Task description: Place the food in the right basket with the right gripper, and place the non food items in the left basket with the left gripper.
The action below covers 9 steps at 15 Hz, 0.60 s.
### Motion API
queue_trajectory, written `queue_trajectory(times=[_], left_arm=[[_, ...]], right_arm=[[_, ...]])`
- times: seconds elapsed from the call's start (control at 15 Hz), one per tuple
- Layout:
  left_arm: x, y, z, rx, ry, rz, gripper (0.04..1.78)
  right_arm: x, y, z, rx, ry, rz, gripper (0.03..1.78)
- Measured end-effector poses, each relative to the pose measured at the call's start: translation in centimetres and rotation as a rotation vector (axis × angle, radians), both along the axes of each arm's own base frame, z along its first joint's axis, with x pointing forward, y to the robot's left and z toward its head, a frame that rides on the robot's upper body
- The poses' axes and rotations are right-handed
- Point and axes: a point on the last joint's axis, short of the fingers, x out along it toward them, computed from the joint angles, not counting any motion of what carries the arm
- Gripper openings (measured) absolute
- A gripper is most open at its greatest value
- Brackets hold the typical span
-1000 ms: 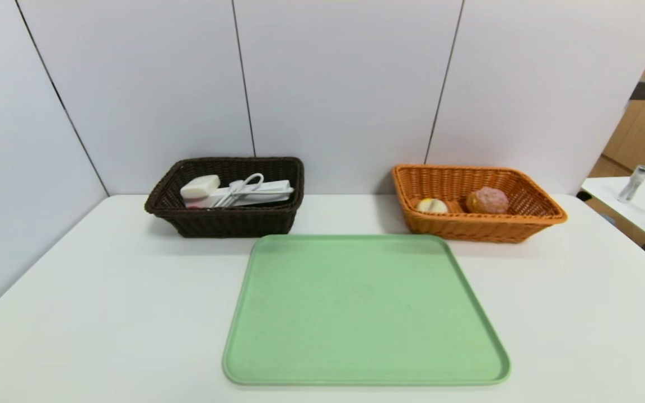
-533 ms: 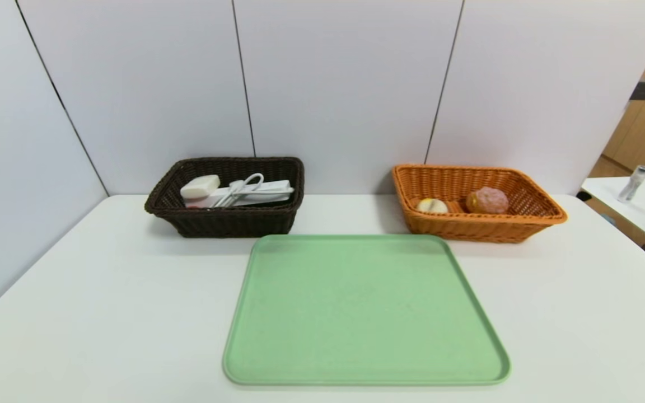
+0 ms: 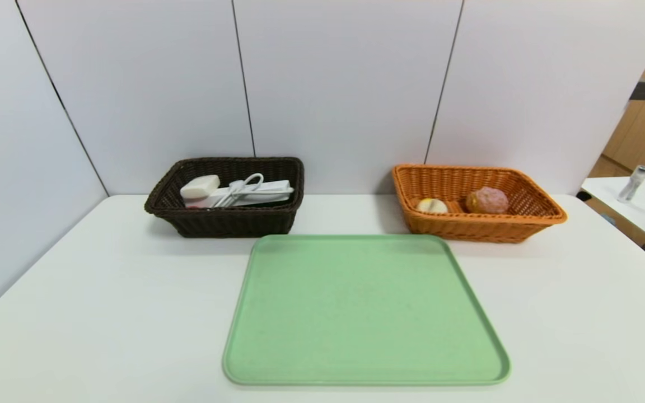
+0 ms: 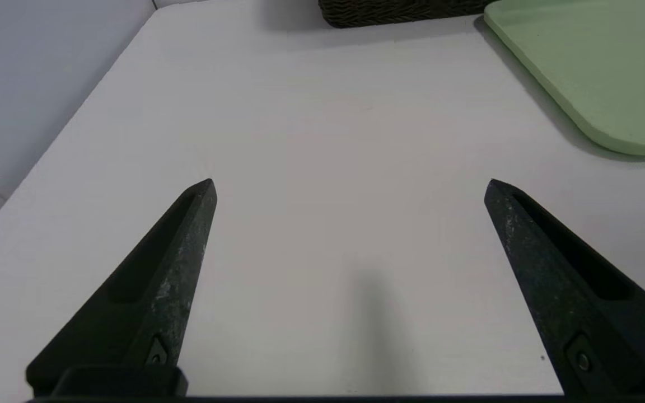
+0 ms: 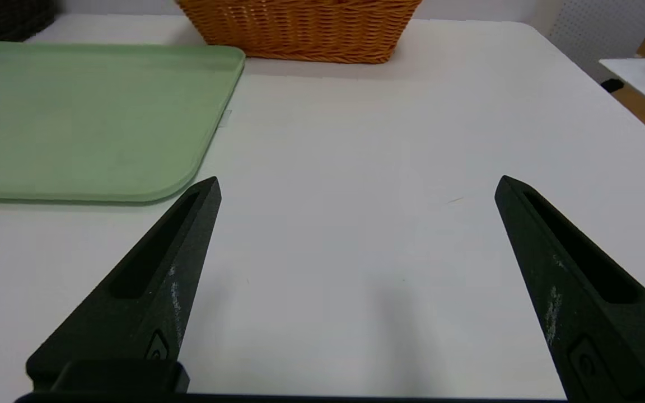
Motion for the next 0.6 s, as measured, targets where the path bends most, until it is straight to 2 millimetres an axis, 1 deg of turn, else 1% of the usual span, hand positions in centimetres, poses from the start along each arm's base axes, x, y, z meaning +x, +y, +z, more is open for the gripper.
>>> queue_trajectory(times=[0.13, 0.6], left_arm=[[0.00, 0.05, 0.01, -0.052, -0.001, 0.022, 1.69], [0.01, 0.05, 0.01, -0.054, -0.002, 0.022, 1.69]], right_arm=[[0.00, 0.00, 0.07, 0.019, -0.007, -0.003, 1.69], [0.02, 0.00, 0.05, 0.021, -0.010, -0.003, 1.69]])
